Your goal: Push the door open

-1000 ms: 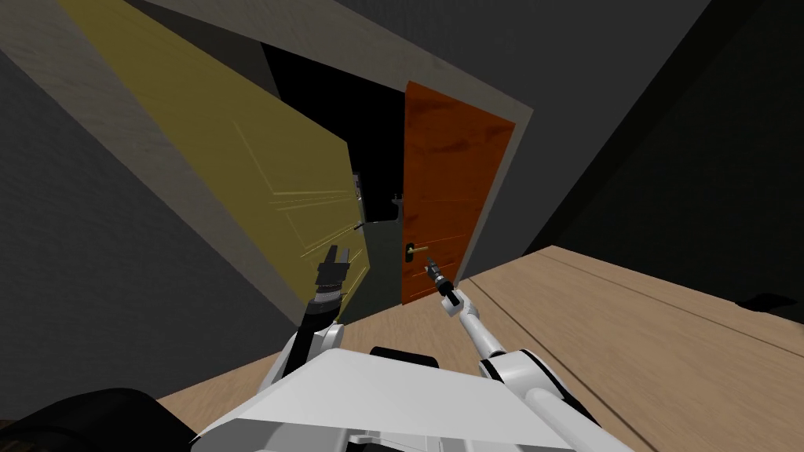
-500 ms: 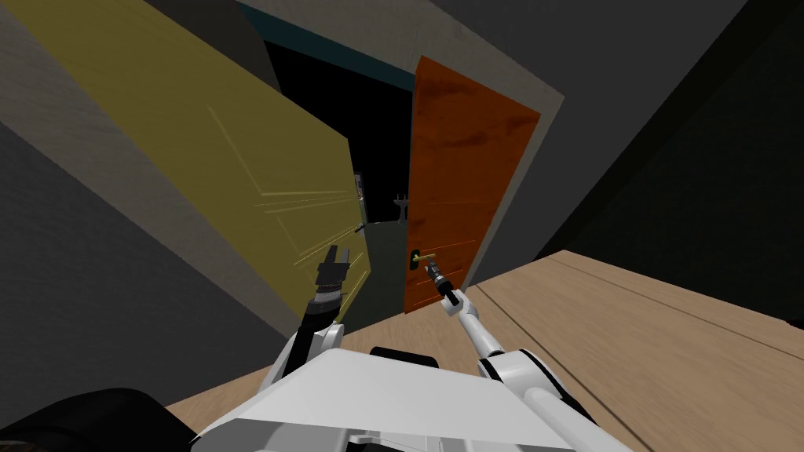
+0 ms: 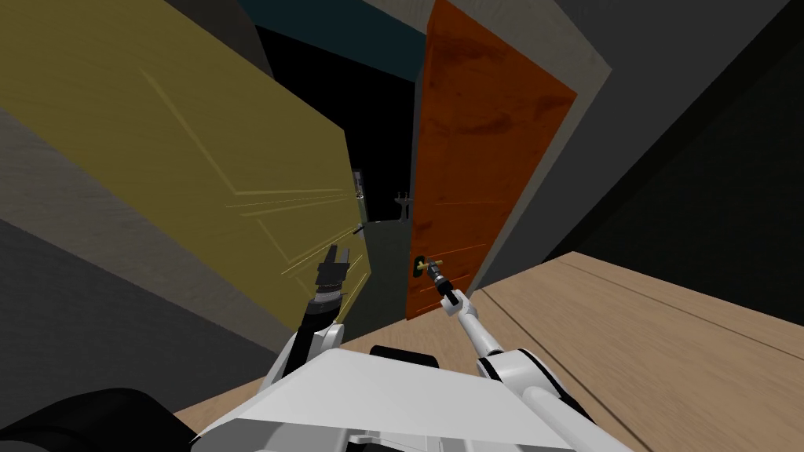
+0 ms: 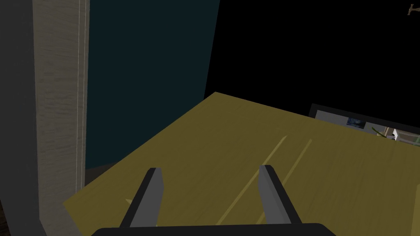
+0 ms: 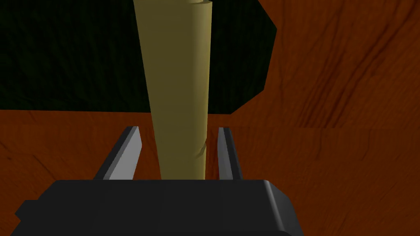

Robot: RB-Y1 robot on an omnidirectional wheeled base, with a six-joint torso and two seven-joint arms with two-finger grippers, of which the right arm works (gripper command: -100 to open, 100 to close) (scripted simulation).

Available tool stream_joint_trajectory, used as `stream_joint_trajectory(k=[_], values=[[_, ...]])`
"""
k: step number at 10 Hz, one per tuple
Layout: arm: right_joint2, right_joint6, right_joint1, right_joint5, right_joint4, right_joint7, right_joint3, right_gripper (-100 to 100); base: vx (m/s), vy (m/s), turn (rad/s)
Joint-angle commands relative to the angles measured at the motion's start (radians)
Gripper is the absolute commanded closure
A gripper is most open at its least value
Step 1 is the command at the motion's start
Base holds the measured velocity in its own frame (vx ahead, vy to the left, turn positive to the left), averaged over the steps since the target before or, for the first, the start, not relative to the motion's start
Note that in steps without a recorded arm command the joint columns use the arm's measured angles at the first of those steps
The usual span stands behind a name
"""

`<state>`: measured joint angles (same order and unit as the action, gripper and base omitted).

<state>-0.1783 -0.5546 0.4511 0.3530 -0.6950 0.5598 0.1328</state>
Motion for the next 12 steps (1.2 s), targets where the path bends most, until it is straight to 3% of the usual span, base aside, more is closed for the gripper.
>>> stream_joint_trajectory(k=[1, 5, 12], values=[[0.0, 0.0, -0.001, 0.0, 0.0, 0.0, 0.0, 100, -0.027, -0.006, 0.008], [0.0, 0.0, -0.001, 0.0, 0.0, 0.0, 0.0, 100, -0.004, -0.001, 0.004], [0.017, 0.018, 0.009, -0.025, 0.002, -0.06, -0.054, 100, 0.129, 0.07, -0.042]])
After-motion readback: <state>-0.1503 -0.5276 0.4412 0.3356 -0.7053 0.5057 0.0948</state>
